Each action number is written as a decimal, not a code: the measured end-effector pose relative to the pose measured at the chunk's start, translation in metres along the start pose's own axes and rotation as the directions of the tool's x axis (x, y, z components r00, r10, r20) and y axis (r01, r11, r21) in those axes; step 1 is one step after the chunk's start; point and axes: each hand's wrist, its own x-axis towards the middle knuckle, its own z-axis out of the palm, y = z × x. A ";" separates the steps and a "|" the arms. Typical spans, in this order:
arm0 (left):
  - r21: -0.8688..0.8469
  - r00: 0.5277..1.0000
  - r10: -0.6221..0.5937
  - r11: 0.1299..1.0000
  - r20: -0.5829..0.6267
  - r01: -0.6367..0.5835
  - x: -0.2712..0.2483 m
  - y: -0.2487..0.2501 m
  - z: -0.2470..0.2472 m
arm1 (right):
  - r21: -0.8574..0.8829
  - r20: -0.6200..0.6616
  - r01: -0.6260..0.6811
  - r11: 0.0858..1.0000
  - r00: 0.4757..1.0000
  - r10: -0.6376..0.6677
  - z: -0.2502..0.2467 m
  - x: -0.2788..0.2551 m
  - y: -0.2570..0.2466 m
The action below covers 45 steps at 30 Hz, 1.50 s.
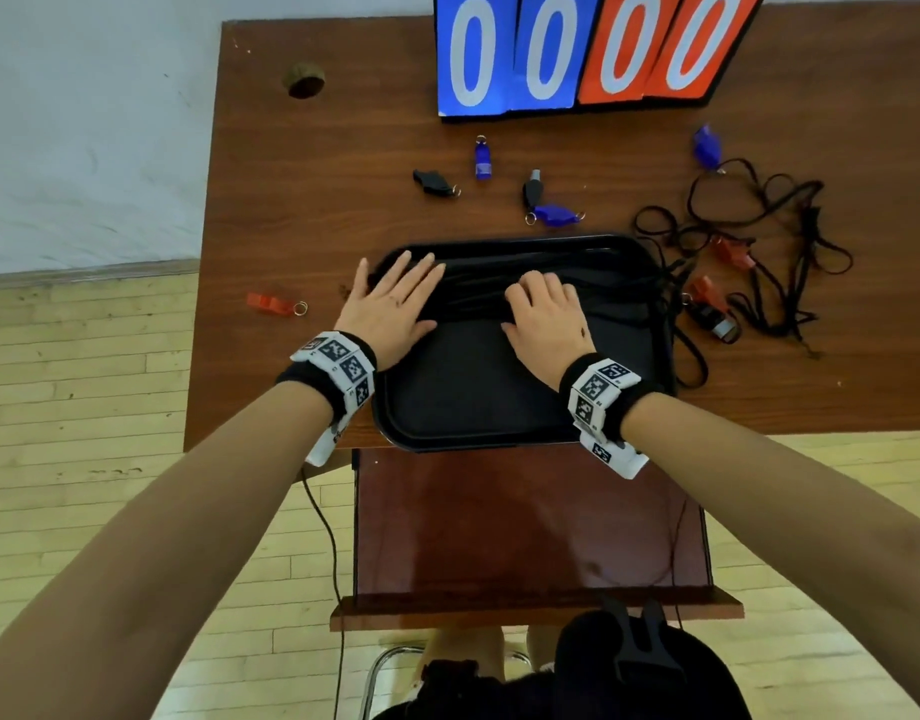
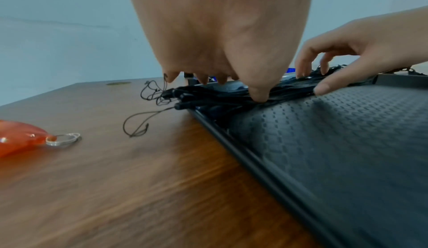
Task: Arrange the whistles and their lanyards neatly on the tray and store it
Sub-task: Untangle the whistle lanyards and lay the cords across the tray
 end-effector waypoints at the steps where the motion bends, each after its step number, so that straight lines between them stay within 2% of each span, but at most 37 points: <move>1: 0.016 1.000 -0.016 1.000 0.022 0.016 0.000 0.000 0.001 | -0.038 0.010 -0.050 0.998 0.999 0.050 -0.001 -0.005 0.010; 5: 0.049 0.998 -0.043 0.998 0.042 0.041 0.002 0.000 0.003 | -0.121 0.077 -0.178 0.977 0.979 0.188 -0.005 -0.024 0.058; 10: 0.084 0.997 -0.065 0.995 0.039 0.061 0.005 -0.002 0.005 | -0.153 0.112 -0.202 0.967 0.969 0.221 -0.008 -0.033 0.097; 15: 0.117 0.997 -0.070 0.991 -0.024 0.072 0.004 -0.003 0.008 | -0.136 0.120 -0.264 0.955 0.952 0.280 -0.011 -0.030 0.112; 22: 0.064 0.990 -0.111 0.991 -0.088 0.117 0.005 0.006 -0.004 | -0.090 0.121 -0.308 0.947 0.941 0.317 -0.023 -0.031 0.117; 25: 0.074 0.995 -0.057 0.995 -0.082 0.063 0.008 0.016 -0.022 | -0.033 0.128 -0.338 0.940 0.932 0.340 -0.033 -0.040 0.123; 28: 0.110 0.996 0.043 0.993 -0.073 -0.035 0.024 0.041 -0.050 | 0.051 0.107 -0.402 0.914 0.912 0.395 -0.048 -0.050 0.143; 31: 0.047 0.989 0.098 0.995 -0.112 -0.093 0.048 0.080 -0.074 | 0.115 0.046 -0.480 0.870 0.877 0.478 -0.067 -0.058 0.176; 35: -0.009 0.980 0.149 0.988 -0.134 -0.152 0.088 0.148 -0.091 | 0.198 0.023 -0.608 0.769 0.787 0.617 -0.089 -0.060 0.235; 39: -0.074 0.974 0.177 0.979 -0.143 -0.189 0.128 0.215 -0.098 | 0.275 0.091 -0.689 0.670 0.713 0.695 -0.098 -0.055 0.293; 41: -0.100 0.974 0.172 0.977 -0.146 -0.188 0.146 0.241 -0.098 | 0.296 0.155 -0.698 0.652 0.709 0.688 -0.096 -0.049 0.318; 45: -0.156 0.975 0.142 0.973 -0.169 -0.169 0.173 0.279 -0.094 | 0.286 0.289 -0.676 0.680 0.737 0.611 -0.085 -0.041 0.348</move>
